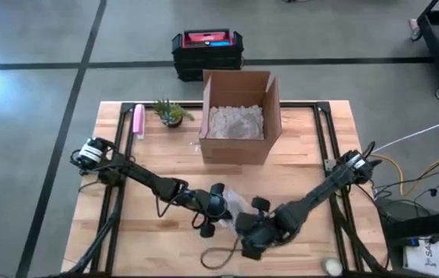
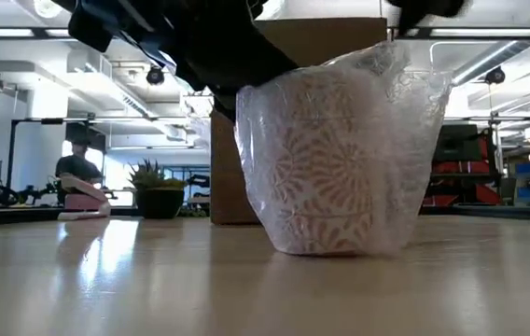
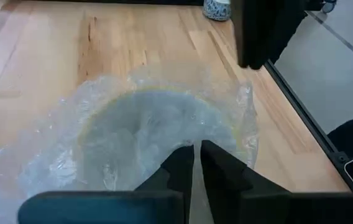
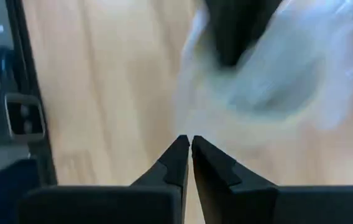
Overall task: Wrap mug
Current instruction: Wrap the orange mug with bubble wrap
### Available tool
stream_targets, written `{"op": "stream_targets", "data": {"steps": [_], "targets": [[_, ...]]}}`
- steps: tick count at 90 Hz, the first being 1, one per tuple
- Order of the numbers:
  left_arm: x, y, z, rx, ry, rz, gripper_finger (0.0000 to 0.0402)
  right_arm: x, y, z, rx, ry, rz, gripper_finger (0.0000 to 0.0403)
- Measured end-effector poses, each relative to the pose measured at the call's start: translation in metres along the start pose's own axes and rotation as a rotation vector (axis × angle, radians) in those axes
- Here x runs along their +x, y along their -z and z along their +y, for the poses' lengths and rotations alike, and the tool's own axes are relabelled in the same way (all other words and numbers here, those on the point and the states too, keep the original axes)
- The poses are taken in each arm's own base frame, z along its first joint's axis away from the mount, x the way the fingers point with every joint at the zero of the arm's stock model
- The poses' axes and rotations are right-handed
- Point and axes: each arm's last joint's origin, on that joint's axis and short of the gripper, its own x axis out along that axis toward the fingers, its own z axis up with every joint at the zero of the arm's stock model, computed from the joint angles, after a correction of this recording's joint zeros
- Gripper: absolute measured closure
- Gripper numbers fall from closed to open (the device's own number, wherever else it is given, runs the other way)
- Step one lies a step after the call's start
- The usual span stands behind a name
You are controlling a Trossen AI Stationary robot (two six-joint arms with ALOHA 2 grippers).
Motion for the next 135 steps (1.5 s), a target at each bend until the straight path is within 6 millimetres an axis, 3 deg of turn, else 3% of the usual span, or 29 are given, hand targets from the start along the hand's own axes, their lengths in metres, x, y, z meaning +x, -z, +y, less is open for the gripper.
{"op": "stream_targets", "data": {"steps": [12, 23, 38, 85, 106, 124, 135], "targets": [[0.0, -0.001, 0.0, -0.001, 0.002, -0.012, 0.0381, 0.016, 0.021, 0.01, 0.039, 0.047, 0.026, 0.0395], [0.0, -0.001, 0.0, -0.001, 0.005, -0.017, 0.0381, 0.03, 0.023, 0.01, 0.051, 0.128, -0.041, 0.0395], [0.0, -0.001, 0.0, -0.006, 0.011, -0.017, 0.0381, 0.022, 0.009, 0.009, 0.01, 0.16, -0.201, 0.0395], [0.0, -0.001, 0.0, -0.011, 0.016, -0.011, 0.0381, 0.009, -0.038, -0.015, 0.014, 0.141, -0.246, 0.0395], [0.0, -0.001, 0.0, -0.012, 0.016, -0.012, 0.0381, 0.03, -0.048, -0.042, 0.063, 0.15, -0.09, 0.0395], [-0.003, -0.005, -0.001, -0.023, 0.014, -0.031, 0.0381, 0.042, -0.05, -0.052, 0.088, 0.114, 0.005, 0.0395], [-0.016, -0.012, -0.003, -0.028, 0.015, -0.026, 0.0381, 0.049, -0.046, -0.054, 0.077, 0.093, 0.05, 0.0395]]}}
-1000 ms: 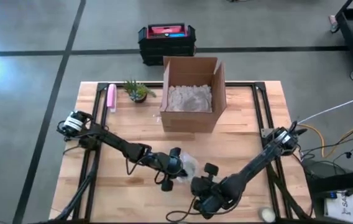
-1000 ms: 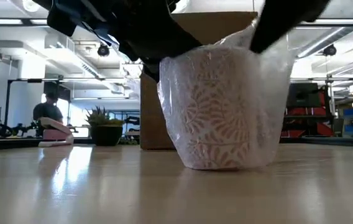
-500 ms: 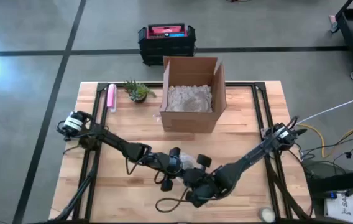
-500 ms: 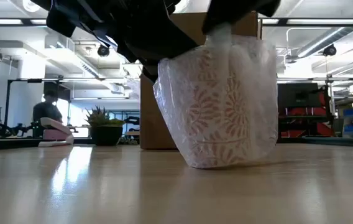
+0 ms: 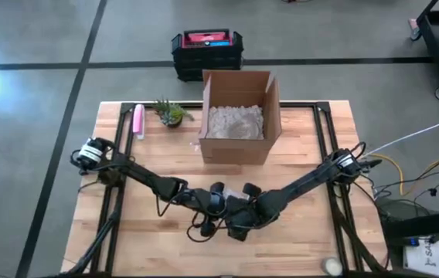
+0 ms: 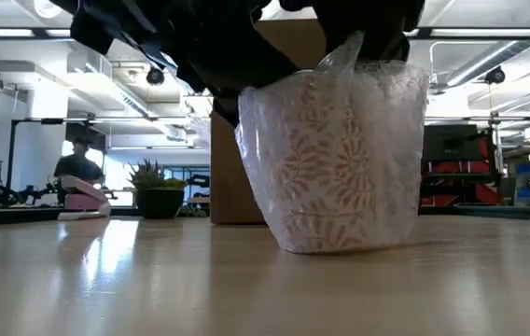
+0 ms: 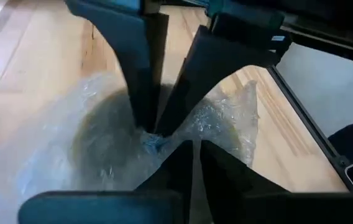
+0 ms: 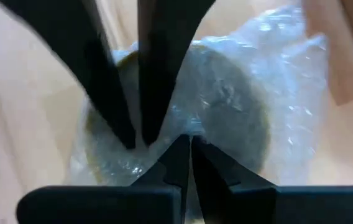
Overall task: Wrap mug
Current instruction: Wrap the orange mug with bubble wrap
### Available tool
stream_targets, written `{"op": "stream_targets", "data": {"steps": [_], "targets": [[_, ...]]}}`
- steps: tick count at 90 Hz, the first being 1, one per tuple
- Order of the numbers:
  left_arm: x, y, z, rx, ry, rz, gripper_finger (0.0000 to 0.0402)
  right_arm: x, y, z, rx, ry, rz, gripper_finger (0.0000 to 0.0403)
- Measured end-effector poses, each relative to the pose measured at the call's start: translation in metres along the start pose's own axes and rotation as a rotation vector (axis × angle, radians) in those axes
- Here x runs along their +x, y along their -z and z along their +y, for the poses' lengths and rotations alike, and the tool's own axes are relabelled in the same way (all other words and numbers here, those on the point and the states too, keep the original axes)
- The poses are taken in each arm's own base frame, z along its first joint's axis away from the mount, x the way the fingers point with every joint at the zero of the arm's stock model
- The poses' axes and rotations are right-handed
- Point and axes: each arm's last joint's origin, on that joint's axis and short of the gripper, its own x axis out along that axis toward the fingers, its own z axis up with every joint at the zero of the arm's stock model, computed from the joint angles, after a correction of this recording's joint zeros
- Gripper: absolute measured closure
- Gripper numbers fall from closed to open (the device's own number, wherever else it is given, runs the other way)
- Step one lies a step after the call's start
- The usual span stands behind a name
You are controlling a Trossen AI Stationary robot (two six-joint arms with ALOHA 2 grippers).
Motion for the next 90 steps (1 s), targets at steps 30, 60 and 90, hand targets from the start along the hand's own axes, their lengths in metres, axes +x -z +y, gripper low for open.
{"op": "stream_targets", "data": {"steps": [30, 60, 90], "targets": [[-0.046, -0.017, 0.004, 0.065, -0.219, 0.056, 0.0381, 0.004, 0.0, 0.002, -0.061, -0.027, -0.008, 0.0395], [-0.03, -0.007, 0.037, 0.118, -0.425, 0.104, 0.0381, 0.005, -0.003, 0.004, -0.094, -0.045, -0.031, 0.0395], [-0.013, -0.006, 0.054, 0.09, -0.137, 0.092, 0.0381, 0.005, -0.004, 0.007, -0.137, -0.064, -0.051, 0.0395]]}}
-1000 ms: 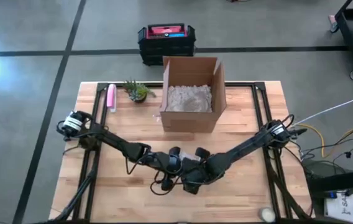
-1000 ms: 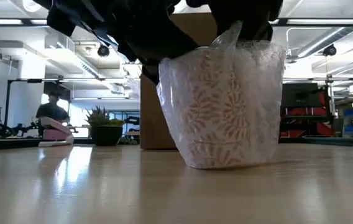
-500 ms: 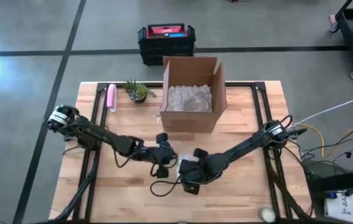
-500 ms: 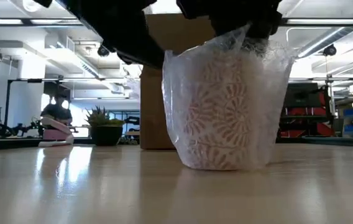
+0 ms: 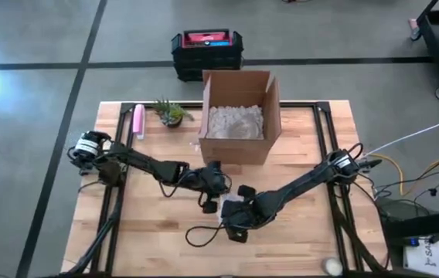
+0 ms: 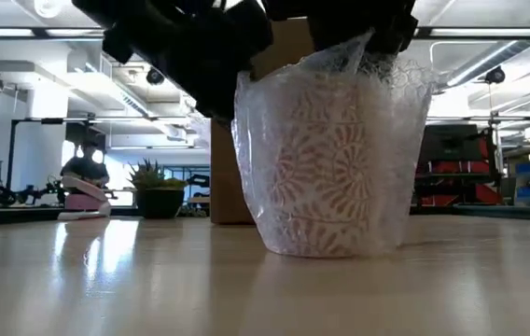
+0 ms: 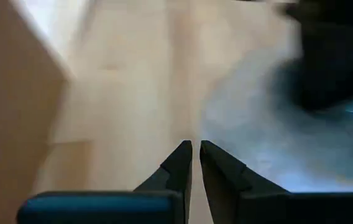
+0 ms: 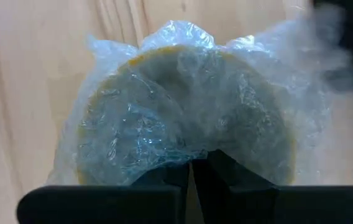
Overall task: Wrap mug
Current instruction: Wrap the orange mug with bubble wrap
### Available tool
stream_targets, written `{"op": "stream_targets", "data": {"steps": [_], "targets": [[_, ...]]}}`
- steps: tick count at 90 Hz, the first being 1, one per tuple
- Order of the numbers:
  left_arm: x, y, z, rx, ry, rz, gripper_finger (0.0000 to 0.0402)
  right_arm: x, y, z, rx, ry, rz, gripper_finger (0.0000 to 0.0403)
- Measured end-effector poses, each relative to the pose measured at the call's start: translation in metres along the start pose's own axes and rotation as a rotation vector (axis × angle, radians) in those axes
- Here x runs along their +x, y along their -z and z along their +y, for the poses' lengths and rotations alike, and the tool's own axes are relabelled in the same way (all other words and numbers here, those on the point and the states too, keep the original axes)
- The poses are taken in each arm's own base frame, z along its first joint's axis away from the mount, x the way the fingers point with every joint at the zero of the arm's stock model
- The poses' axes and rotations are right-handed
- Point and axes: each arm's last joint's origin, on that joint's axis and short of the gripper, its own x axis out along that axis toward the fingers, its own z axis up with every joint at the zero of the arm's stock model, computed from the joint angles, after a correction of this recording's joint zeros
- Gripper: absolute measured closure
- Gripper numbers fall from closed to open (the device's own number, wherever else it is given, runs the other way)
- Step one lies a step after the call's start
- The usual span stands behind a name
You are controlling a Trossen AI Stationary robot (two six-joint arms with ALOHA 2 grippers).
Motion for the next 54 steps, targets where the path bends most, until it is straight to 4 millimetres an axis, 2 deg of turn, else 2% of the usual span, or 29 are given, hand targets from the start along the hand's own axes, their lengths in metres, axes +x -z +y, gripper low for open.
{"op": "stream_targets", "data": {"steps": [30, 54], "targets": [[-0.004, 0.018, -0.038, -0.04, 0.092, 0.148, 0.0381, 0.0, 0.001, 0.0, -0.132, 0.0, 0.011, 0.0395], [-0.009, 0.022, -0.066, -0.061, 0.144, 0.162, 0.0381, 0.0, 0.001, -0.001, -0.152, 0.005, 0.01, 0.0395]]}}
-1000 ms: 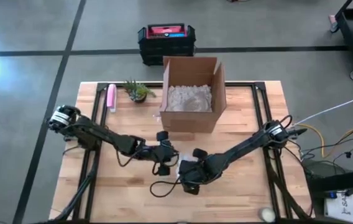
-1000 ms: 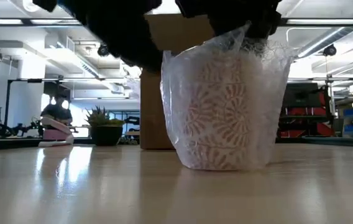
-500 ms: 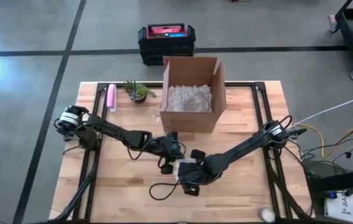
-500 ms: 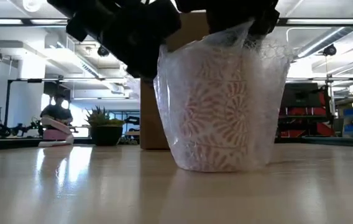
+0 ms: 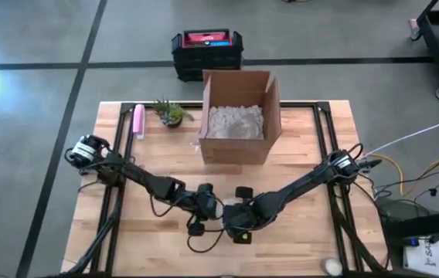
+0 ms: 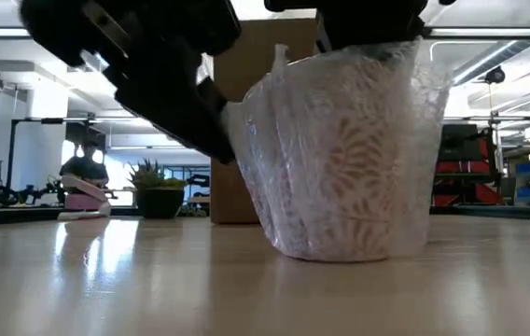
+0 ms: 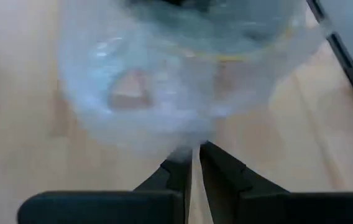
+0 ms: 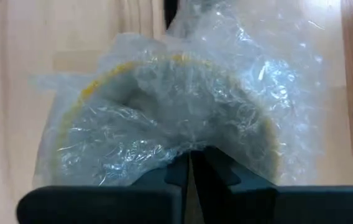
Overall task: Wrap mug
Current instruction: Wrap the orange mug with bubble wrap
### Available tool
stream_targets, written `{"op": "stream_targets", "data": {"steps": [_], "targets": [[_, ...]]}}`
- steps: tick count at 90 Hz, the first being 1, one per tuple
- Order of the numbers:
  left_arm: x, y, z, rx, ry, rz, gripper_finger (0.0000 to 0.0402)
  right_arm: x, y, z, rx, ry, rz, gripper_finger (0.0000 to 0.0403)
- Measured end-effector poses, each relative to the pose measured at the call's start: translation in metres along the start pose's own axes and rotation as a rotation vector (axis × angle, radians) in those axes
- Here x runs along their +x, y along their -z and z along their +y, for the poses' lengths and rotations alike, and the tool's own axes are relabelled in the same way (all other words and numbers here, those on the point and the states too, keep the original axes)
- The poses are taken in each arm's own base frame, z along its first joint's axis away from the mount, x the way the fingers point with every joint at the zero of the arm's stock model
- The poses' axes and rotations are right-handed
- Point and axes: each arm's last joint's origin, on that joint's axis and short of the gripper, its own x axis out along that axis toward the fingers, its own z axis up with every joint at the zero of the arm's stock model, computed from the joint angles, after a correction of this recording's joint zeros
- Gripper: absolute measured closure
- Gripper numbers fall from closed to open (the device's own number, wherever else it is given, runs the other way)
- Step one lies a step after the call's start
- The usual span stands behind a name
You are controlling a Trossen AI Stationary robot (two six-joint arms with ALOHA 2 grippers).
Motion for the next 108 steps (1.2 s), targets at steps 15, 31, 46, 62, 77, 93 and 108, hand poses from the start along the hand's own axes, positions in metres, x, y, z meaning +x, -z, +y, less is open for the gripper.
{"op": "stream_targets", "data": {"steps": [15, 31, 46, 62, 77, 93, 108], "targets": [[-0.006, -0.002, -0.003, 0.003, 0.0, 0.009, 0.0381, -0.001, 0.0, 0.0, 0.002, -0.003, -0.001, 0.0395], [-0.035, -0.015, -0.003, 0.013, -0.065, 0.025, 0.0381, -0.005, -0.003, 0.0, 0.005, -0.011, -0.011, 0.0395], [-0.056, -0.021, 0.008, 0.089, -0.3, -0.02, 0.0381, -0.006, -0.003, 0.0, 0.006, -0.013, -0.016, 0.0395], [-0.047, -0.019, 0.033, 0.057, -0.34, 0.014, 0.0381, -0.007, -0.004, 0.0, 0.01, -0.016, -0.021, 0.0395], [-0.02, -0.012, 0.033, 0.015, -0.196, 0.047, 0.0381, -0.007, -0.004, 0.001, -0.003, -0.017, -0.023, 0.0395], [-0.011, -0.011, 0.007, -0.006, -0.061, 0.005, 0.0381, -0.007, -0.004, 0.001, -0.089, -0.016, -0.025, 0.0395], [-0.012, -0.01, -0.015, -0.033, -0.001, -0.035, 0.0381, -0.005, -0.005, 0.0, -0.266, -0.015, -0.024, 0.0395]]}}
